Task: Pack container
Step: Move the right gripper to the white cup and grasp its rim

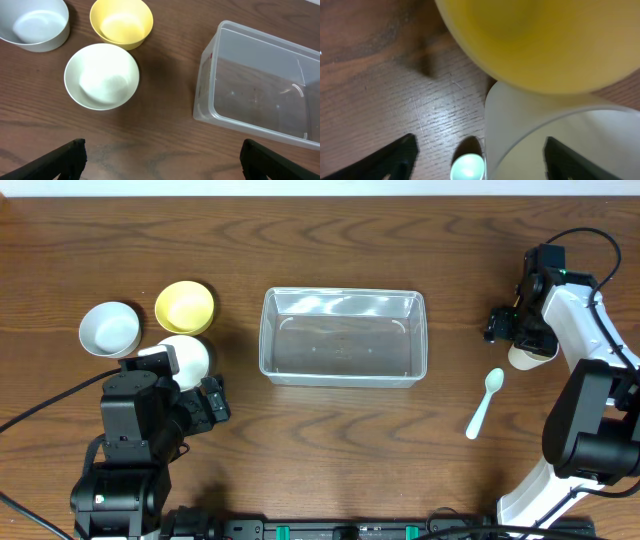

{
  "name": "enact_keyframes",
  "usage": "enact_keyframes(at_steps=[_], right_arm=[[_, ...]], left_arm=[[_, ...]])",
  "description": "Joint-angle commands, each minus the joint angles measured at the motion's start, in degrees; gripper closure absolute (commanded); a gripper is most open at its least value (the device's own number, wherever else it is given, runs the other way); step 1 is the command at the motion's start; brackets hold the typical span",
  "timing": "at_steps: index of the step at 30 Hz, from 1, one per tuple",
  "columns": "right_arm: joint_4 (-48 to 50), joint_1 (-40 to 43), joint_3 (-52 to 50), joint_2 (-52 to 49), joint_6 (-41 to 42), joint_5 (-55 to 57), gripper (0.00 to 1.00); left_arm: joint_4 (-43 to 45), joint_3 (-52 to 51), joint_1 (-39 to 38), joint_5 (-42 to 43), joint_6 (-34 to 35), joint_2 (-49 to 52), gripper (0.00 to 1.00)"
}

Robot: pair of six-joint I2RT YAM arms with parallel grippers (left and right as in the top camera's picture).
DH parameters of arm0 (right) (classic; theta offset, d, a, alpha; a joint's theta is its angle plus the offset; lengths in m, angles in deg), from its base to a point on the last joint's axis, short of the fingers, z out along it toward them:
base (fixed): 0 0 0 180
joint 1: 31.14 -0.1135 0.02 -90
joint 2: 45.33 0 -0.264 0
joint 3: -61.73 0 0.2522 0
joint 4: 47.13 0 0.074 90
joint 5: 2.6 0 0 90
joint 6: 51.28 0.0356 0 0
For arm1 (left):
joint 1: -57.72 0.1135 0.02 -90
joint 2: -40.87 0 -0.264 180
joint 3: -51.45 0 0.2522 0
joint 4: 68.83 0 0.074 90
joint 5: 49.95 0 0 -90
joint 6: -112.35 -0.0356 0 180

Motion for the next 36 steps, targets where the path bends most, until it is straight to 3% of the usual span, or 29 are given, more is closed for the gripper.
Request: enact_keyframes(at_steps=[1, 30, 36], right_arm=[[0.52, 0.37, -0.17, -0.42, 0.28, 1.03, 0.24], [0.87, 0.37, -0.17, -0.42, 0.31, 1.01, 0.72], [0.87, 0.37, -0.17, -0.42, 0.31, 1.01, 0.78]], left_arm=[[-0.11, 1.31, 0.33, 0.39, 0.33, 0.11, 0.02], [-0.11, 1.31, 0.33, 0.39, 0.31, 0.11, 0.02], [-0.11, 1.31, 0.33, 0.39, 0.33, 0.11, 0.02]])
